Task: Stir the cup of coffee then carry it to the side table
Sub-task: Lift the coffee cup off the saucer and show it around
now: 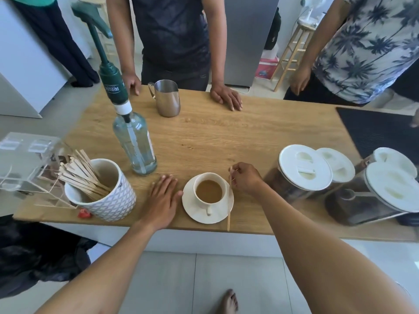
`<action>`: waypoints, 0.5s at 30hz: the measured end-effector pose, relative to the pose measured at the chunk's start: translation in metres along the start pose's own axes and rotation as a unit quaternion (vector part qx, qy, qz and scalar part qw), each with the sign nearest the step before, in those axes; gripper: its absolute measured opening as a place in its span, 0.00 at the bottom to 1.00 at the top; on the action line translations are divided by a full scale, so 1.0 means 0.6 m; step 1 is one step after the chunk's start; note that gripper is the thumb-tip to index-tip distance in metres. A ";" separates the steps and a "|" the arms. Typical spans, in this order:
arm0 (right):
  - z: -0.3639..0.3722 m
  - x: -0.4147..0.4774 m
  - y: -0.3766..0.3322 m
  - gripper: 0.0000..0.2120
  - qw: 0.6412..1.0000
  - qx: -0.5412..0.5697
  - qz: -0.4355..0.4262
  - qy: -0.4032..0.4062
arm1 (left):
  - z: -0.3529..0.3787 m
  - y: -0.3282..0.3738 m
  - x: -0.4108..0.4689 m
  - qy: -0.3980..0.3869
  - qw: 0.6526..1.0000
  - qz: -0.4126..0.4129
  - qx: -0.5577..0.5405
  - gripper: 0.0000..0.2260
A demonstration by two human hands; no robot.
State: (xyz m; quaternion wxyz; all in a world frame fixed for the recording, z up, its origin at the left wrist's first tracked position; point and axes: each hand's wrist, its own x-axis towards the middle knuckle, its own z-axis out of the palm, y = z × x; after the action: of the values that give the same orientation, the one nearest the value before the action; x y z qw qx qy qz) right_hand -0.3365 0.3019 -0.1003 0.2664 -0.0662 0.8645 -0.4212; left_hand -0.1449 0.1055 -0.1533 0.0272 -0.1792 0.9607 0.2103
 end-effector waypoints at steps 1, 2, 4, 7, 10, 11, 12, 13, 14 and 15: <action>0.004 0.006 0.005 0.06 1.000 0.003 0.003 0.000 | 0.000 0.002 0.000 0.003 1.000 -0.002 -0.003 0.40; 0.007 0.010 0.009 0.06 1.000 0.005 0.005 -0.001 | 0.001 0.004 0.000 0.006 1.000 -0.004 -0.006 0.40; 0.011 0.018 0.017 0.06 1.000 0.009 0.007 -0.004 | 0.000 0.008 0.000 0.012 1.000 -0.010 -0.012 0.38; 0.015 0.029 0.026 0.08 0.999 0.028 0.016 -0.013 | 0.002 0.012 0.001 0.021 0.999 -0.022 -0.018 0.34; 0.018 0.034 0.029 0.08 0.999 0.034 0.018 -0.018 | 0.006 0.016 -0.002 0.032 0.999 -0.026 -0.026 0.34; 0.019 0.036 0.029 0.08 0.999 0.035 0.018 -0.022 | 0.006 0.016 -0.003 0.038 0.999 -0.026 -0.028 0.35; 0.020 0.036 0.028 0.08 0.999 0.037 0.016 -0.025 | 0.006 0.016 -0.003 0.043 0.998 -0.025 -0.030 0.36; 0.022 0.035 0.027 0.09 0.999 0.039 0.014 -0.027 | 0.006 0.016 -0.003 0.047 0.998 -0.026 -0.032 0.36; 0.023 0.035 0.027 0.10 0.999 0.042 0.013 -0.028 | 0.007 0.016 -0.002 0.048 0.998 -0.028 -0.035 0.36; 0.023 0.035 0.026 0.10 0.998 0.048 0.015 -0.027 | 0.008 0.017 -0.002 0.050 0.997 -0.031 -0.040 0.36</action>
State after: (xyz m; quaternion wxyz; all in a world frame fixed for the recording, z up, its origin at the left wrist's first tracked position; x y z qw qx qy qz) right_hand -0.3454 0.2953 -0.1277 0.2989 -0.0519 0.8364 -0.4565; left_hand -0.1478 0.1165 -0.1534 -0.0218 -0.2198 0.9456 0.2387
